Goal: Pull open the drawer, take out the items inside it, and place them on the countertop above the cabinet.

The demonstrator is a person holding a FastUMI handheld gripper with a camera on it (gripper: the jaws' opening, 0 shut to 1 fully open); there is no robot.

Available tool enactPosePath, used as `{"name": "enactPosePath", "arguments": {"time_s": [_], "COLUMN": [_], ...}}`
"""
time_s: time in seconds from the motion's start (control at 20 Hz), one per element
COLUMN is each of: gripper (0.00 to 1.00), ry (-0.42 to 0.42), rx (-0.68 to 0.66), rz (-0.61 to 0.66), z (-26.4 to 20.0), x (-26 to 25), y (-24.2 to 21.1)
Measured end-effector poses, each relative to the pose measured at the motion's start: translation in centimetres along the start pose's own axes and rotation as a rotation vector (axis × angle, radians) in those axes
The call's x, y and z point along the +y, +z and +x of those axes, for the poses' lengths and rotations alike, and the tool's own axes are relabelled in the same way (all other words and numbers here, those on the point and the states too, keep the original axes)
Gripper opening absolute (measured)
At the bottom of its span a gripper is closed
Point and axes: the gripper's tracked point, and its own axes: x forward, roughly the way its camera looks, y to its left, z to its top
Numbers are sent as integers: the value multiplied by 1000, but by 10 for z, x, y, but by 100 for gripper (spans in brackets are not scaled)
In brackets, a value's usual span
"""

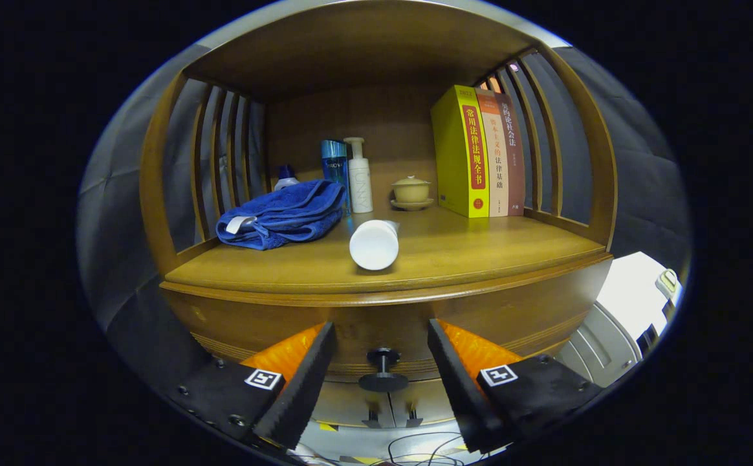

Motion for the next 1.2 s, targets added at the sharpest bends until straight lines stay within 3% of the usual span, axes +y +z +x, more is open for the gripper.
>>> {"name": "enactPosePath", "arguments": {"time_s": [0.2, 0.95, 1.2], "gripper": [96, 96, 96], "ry": [27, 34, 35], "rx": [-1, -242, -304], "rz": [17, -21, -20], "z": [-14, -166, -184], "x": [-1, 11, 12], "y": [6, 101, 111]}}
